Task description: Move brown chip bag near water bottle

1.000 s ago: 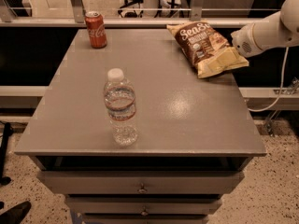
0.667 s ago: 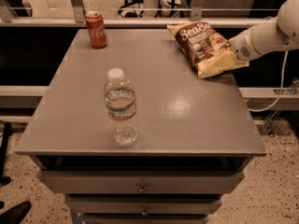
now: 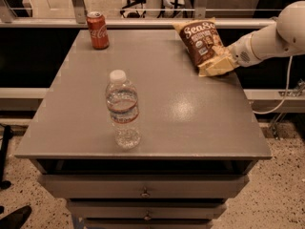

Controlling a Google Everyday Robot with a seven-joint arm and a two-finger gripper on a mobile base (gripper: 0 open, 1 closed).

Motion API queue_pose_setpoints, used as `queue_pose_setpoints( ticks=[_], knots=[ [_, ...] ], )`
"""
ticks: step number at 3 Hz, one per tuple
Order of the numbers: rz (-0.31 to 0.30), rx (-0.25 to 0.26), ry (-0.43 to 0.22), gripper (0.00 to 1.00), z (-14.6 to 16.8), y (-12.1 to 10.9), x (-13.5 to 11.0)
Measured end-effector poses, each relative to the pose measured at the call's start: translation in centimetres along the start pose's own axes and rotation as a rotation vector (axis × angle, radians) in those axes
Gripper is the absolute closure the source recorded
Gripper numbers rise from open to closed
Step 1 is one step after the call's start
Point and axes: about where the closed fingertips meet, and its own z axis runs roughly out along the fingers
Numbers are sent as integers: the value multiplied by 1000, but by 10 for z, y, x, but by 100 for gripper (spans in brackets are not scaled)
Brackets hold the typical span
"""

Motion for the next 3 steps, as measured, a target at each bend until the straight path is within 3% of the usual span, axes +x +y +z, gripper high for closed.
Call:
queue_pose_setpoints(
  ticks=[1,2,3],
  knots=[
    [-56,-29,-66,93,-13,15,-35],
    [-116,-71,-118,100,-34,32,-70],
    [-194,-231,-213,100,-68,89,-110]
  ],
)
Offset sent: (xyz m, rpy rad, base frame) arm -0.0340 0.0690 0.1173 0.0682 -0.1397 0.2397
